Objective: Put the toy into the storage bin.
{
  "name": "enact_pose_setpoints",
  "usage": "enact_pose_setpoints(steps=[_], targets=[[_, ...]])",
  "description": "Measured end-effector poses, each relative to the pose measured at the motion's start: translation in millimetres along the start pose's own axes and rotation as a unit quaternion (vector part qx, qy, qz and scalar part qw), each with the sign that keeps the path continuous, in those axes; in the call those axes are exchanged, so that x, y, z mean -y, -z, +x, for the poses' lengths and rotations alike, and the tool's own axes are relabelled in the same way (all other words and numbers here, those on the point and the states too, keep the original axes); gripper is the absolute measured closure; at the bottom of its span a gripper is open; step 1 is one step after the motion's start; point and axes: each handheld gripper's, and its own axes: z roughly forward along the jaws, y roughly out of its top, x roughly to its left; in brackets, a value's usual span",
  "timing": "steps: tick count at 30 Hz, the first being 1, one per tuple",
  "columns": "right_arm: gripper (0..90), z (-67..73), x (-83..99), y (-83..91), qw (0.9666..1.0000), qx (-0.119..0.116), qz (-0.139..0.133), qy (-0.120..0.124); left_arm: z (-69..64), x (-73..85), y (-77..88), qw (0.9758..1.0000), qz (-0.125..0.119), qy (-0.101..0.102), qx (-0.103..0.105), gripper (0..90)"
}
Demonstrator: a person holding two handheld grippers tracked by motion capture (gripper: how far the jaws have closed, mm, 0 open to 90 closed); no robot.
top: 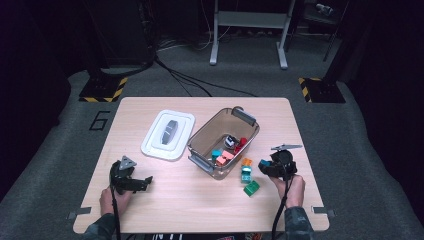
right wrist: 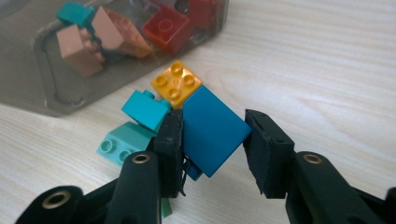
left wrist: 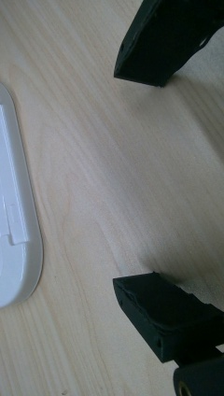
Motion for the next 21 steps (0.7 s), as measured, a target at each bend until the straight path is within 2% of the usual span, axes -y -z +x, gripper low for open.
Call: enact_pose_setpoints(steps=[7, 11, 21], targets=[[59.4, -1.8, -11.4, 12.7, 0.9999, 0.004, -0.014, 0.003, 0.0, 0.0, 0.0, 1.0, 0.0, 0.0, 0.0, 2.5], [59.4, -1.2, -22.7, 21.6, 0.9997, 0.003, -0.023, 0.012, 0.0, 0.0, 0.0, 1.0, 0.0, 0.0, 0.0, 2.5], [59.4, 8.5, -51.3, 41.4, 0.9988, 0.006, -0.039, 0.029, 0.2, 0.0, 0.0, 1.0, 0.0, -0.001, 0.001, 2.5]])
